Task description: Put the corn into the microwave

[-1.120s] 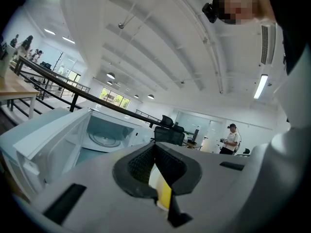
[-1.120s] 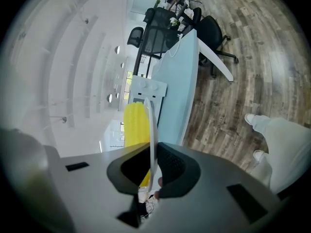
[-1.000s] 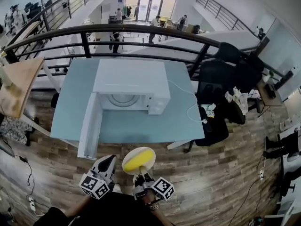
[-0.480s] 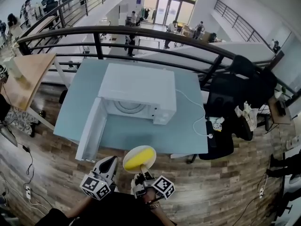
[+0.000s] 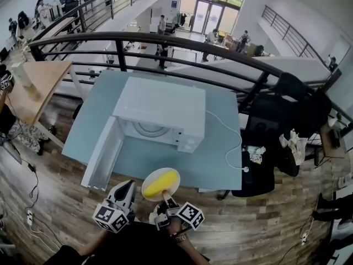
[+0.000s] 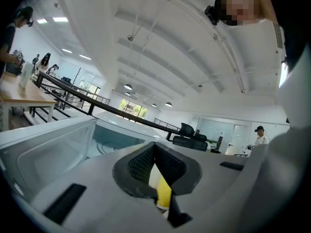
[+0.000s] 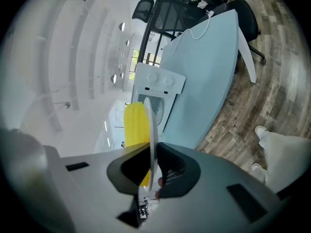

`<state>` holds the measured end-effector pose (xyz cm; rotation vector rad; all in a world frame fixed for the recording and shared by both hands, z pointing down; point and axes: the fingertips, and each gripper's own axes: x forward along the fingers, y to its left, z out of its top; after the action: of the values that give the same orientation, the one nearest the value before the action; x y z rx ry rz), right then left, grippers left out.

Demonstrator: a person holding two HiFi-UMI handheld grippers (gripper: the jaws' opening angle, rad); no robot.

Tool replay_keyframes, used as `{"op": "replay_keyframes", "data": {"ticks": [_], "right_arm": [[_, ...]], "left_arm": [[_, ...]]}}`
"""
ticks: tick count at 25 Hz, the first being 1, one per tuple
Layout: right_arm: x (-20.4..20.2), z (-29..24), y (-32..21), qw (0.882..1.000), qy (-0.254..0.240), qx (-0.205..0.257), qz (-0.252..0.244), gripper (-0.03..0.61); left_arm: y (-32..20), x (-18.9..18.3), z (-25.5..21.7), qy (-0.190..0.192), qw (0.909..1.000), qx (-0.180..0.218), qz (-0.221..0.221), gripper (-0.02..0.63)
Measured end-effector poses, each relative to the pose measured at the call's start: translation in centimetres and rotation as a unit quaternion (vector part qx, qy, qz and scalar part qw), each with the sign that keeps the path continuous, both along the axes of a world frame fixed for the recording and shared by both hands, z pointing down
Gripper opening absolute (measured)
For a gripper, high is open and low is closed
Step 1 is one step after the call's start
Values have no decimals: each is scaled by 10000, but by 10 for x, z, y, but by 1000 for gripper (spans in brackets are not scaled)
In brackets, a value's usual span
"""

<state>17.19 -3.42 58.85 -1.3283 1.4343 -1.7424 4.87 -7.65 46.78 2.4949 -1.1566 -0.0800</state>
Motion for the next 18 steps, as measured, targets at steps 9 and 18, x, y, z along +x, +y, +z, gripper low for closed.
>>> {"op": "replay_keyframes", "data": {"ticks": [9, 18], "right_arm": [[24, 8, -17, 9996, 6, -12, -276, 26], [16, 13, -35, 9989, -95, -27, -454, 26]], "left_arm": [[-7, 23, 1, 24, 9993, 49, -367, 3], [-18, 14, 3, -146, 9980, -6, -615, 3]]}}
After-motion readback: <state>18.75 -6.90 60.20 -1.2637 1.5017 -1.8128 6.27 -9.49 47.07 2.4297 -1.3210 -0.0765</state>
